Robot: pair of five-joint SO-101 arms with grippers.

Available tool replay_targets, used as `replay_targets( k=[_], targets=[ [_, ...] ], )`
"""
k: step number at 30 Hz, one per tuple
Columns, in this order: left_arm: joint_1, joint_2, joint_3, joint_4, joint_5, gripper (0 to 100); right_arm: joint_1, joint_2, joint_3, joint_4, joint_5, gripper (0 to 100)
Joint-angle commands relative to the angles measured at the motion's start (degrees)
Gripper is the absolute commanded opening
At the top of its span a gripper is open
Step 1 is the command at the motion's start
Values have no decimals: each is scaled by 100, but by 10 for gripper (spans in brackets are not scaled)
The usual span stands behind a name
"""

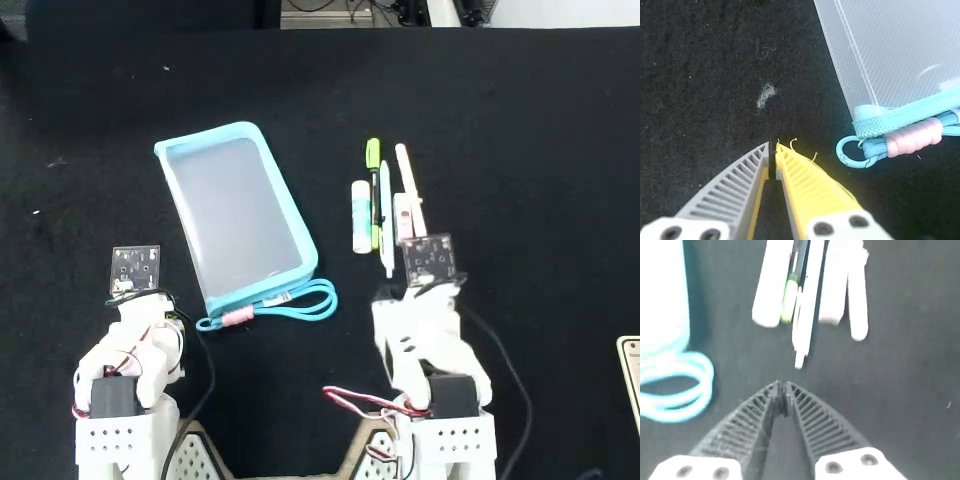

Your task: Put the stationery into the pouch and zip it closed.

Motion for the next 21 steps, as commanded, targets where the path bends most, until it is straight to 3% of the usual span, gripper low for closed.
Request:
replay_targets(
  k=[1,4,7,10,12,15,17,21],
  targets=[
    [-40,-26,119,-105,44,32,-26,-541,-48,-1134,9,11],
    [-154,-26,119,-1037,44,33,-18,-541,-22,-2013,246,11],
    [-725,-26,92,-2259,-211,34,-18,-541,-22,-2259,791,11],
    [-1147,0,119,-3323,-1530,34,97,-532,-40,-2092,1451,12],
    [-1218,-18,119,-3429,-2356,34,308,-532,-66,-2031,1987,12],
    [-1253,-18,119,-3429,-3147,70,484,-532,-84,-2048,2171,12],
    [-1569,-26,31,-3508,-3015,95,510,-532,-84,-2048,2215,12],
    [-2149,-26,-259,-4193,-2022,75,730,-532,-593,-1732,2224,12]
  ],
)
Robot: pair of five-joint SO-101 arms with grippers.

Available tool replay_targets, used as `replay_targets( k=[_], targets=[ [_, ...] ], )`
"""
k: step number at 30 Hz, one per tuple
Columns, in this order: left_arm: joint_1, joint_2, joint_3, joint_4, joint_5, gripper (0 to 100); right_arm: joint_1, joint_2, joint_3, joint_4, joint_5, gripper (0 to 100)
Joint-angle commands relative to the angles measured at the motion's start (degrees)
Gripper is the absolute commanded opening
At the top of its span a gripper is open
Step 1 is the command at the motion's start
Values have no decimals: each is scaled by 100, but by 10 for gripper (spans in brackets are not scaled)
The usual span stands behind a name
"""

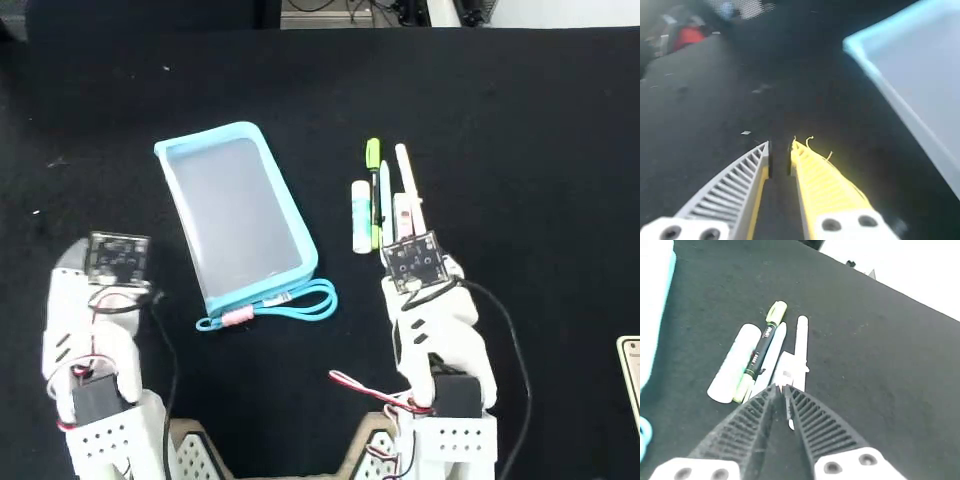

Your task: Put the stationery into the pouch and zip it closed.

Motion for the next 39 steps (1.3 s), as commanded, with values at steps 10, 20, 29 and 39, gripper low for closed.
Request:
replay_targets(
  k=[10,20,29,39],
  targets=[
    [-646,9,-3152,1327,2295,145,378,-532,-4426,2391,70,12],
    [804,281,-3538,2233,1864,148,369,1666,-6730,3815,229,126],
    [936,2585,-3002,932,2321,148,-176,3987,-6809,4009,229,126],
    [1042,4993,-2870,132,2426,148,-2189,5569,-6352,3226,-747,113]
  ],
)
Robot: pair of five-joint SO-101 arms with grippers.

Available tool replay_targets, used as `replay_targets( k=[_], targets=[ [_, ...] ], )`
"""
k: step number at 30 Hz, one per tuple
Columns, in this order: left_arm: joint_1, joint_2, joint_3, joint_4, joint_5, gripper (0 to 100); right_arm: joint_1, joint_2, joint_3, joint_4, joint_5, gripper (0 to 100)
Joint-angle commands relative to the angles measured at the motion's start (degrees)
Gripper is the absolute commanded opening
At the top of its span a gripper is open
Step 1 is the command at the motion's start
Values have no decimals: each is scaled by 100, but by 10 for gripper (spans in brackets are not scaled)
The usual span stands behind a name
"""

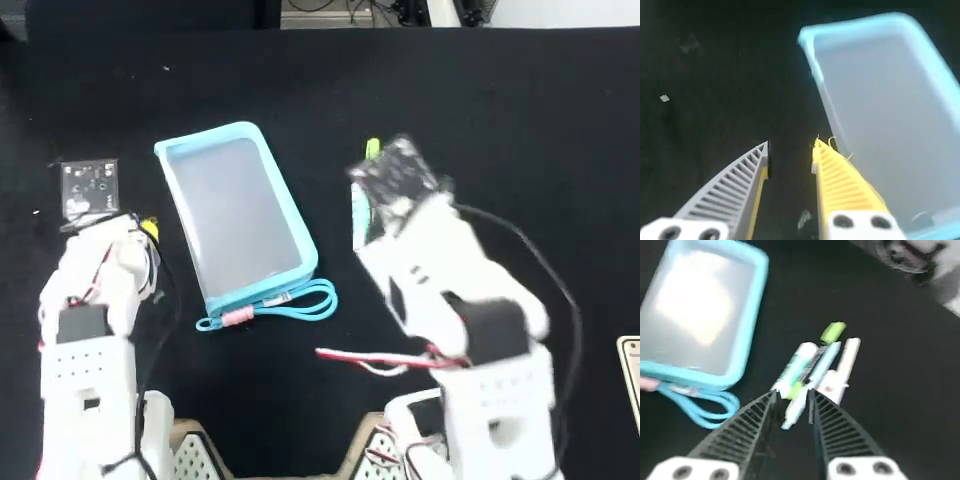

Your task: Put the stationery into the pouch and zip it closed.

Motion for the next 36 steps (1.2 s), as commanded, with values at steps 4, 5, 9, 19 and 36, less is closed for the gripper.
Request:
replay_targets(
  k=[4,5,9,19,36],
  targets=[
    [13,545,593,-1029,62,145,-1591,1569,400,-932,-782,124],
    [-4,545,769,-1284,70,145,-1811,1701,602,-1213,-897,123],
    [-215,545,1165,-1837,607,148,-2567,1851,1613,-2541,-1240,123],
    [-1349,607,505,-1029,1873,149,-2804,1868,2677,-3516,-932,252],
    [-1349,615,549,-1011,2004,198,-3341,3319,2097,-3420,-651,226]
  ],
)
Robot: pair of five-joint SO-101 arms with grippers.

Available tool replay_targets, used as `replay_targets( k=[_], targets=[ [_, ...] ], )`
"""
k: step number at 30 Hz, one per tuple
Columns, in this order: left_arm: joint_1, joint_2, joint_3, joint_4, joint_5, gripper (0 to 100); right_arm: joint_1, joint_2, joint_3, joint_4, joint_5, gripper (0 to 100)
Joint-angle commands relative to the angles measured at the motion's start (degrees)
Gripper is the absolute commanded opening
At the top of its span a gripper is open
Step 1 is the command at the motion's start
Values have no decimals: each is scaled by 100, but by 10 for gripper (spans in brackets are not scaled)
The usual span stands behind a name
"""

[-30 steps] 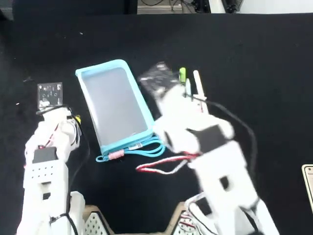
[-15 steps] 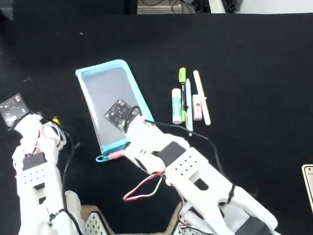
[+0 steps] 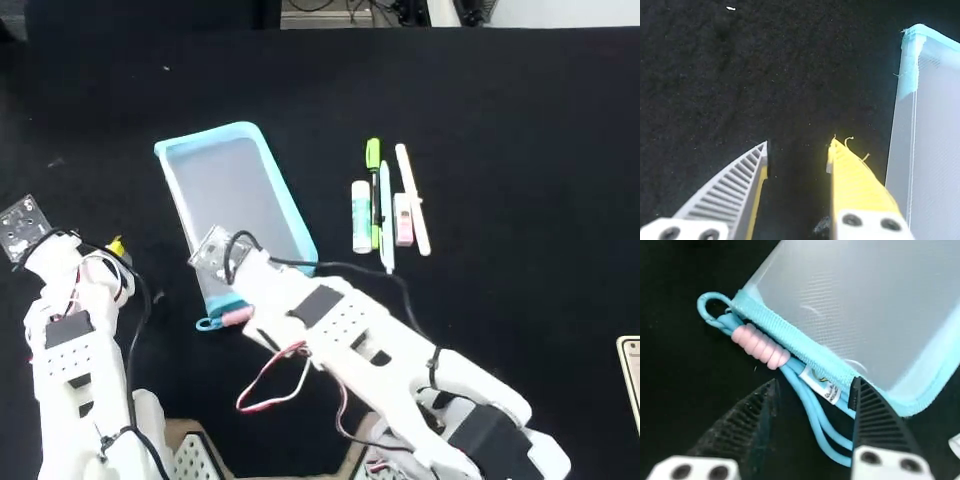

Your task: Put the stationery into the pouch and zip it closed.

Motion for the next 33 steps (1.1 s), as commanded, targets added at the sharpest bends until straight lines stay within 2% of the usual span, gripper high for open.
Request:
replay_targets(
  k=[1,5,12,17,26,33],
  targets=[
    [-84,26,-347,18,62,198,-264,75,-338,149,158,226],
    [-84,18,-303,9,88,198,-378,84,-242,105,668,226],
    [-84,18,-295,0,88,198,-413,-180,-321,554,738,226],
    [-84,18,-295,0,88,198,-1011,-927,-198,1108,721,226],
    [-207,18,-295,9,123,198,-1187,-1103,1007,-888,738,226],
    [-1112,18,-338,0,1275,198,-800,-1103,980,-941,747,226]
  ],
)
